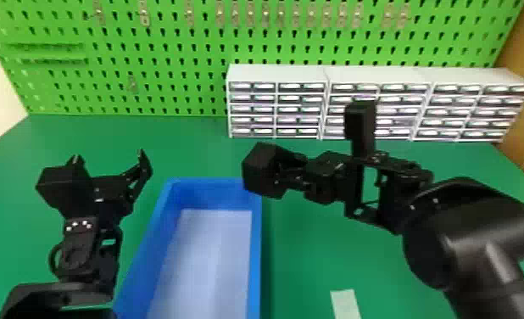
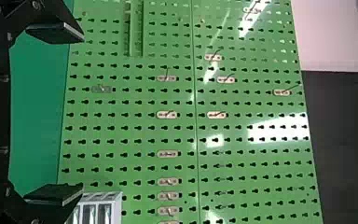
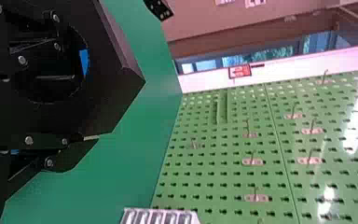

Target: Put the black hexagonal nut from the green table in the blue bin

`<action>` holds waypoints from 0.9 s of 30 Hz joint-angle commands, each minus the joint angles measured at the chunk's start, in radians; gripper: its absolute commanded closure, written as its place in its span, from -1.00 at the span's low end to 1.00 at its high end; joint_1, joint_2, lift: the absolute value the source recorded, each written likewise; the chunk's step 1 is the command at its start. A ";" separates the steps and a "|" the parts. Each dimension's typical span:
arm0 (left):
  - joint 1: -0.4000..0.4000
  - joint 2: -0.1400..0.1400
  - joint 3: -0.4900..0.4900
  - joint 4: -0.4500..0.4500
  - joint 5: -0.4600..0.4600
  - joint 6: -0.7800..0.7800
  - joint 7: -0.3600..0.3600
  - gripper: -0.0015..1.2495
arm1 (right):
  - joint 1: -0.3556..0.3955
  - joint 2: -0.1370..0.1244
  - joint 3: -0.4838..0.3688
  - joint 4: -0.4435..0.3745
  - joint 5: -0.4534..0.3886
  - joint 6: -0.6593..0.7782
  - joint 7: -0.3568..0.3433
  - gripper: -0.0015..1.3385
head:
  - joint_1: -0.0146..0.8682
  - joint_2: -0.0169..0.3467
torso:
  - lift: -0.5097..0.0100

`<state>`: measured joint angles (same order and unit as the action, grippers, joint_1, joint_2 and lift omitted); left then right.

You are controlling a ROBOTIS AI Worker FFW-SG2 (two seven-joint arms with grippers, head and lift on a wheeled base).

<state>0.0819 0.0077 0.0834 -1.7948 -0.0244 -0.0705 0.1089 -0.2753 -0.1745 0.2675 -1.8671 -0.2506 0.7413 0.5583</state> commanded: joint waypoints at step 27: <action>-0.017 0.006 0.012 0.000 -0.009 0.000 -0.002 -0.77 | -0.088 -0.025 0.214 0.086 -0.099 0.016 0.000 0.69 | 0.52 -0.59 | 0.59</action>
<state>0.0661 0.0123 0.0977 -1.7948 -0.0324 -0.0706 0.1073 -0.3594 -0.1988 0.4707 -1.7856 -0.3473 0.7568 0.5583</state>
